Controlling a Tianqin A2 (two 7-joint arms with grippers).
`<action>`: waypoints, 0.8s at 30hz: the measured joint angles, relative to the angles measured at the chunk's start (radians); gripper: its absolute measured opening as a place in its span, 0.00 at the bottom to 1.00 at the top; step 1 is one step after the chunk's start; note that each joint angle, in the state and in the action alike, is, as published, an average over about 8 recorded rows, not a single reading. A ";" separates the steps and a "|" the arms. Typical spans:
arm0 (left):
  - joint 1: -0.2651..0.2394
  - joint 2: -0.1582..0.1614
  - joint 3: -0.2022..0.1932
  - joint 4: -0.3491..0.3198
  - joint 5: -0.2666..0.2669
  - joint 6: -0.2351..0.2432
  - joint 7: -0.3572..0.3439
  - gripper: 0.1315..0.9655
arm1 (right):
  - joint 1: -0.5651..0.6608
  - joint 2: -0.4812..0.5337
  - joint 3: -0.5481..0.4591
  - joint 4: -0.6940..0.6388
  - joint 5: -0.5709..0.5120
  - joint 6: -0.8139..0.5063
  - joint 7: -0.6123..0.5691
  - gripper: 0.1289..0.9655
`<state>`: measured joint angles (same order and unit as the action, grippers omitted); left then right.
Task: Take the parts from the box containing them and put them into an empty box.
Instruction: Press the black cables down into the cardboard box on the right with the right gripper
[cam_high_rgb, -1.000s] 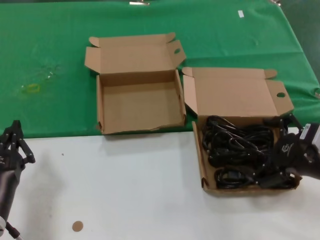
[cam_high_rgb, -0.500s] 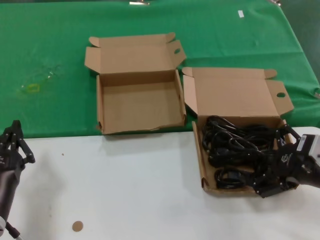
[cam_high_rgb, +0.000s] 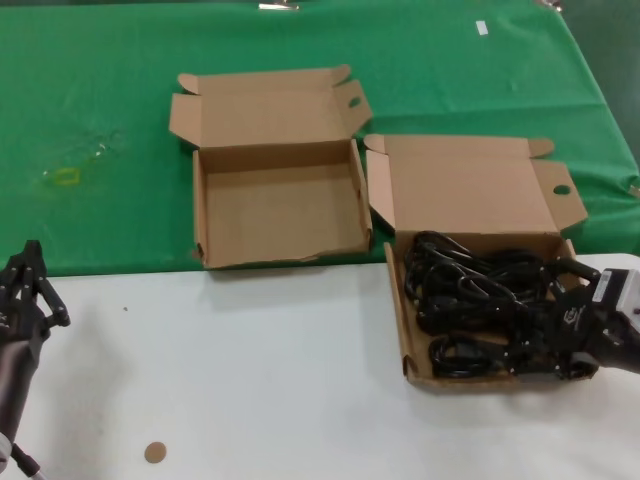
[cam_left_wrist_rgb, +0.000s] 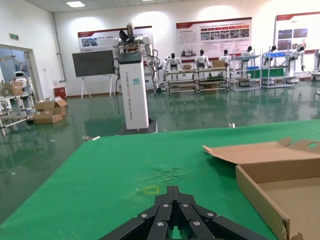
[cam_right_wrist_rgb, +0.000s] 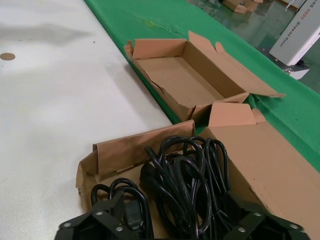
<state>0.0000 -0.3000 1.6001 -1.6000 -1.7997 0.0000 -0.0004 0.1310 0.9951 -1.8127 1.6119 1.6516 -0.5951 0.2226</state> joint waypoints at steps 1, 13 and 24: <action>0.000 0.000 0.000 0.000 0.000 0.000 0.000 0.01 | 0.001 -0.001 0.001 -0.001 -0.002 -0.002 -0.001 0.74; 0.000 0.000 0.000 0.000 0.000 0.000 0.000 0.01 | 0.009 -0.013 0.011 -0.006 -0.026 -0.018 -0.003 0.49; 0.000 0.000 0.000 0.000 0.000 0.000 0.000 0.01 | 0.021 -0.025 0.014 -0.009 -0.049 -0.028 0.000 0.24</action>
<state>0.0000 -0.3000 1.6001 -1.6000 -1.7996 0.0000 -0.0004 0.1522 0.9703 -1.7983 1.6027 1.6026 -0.6234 0.2227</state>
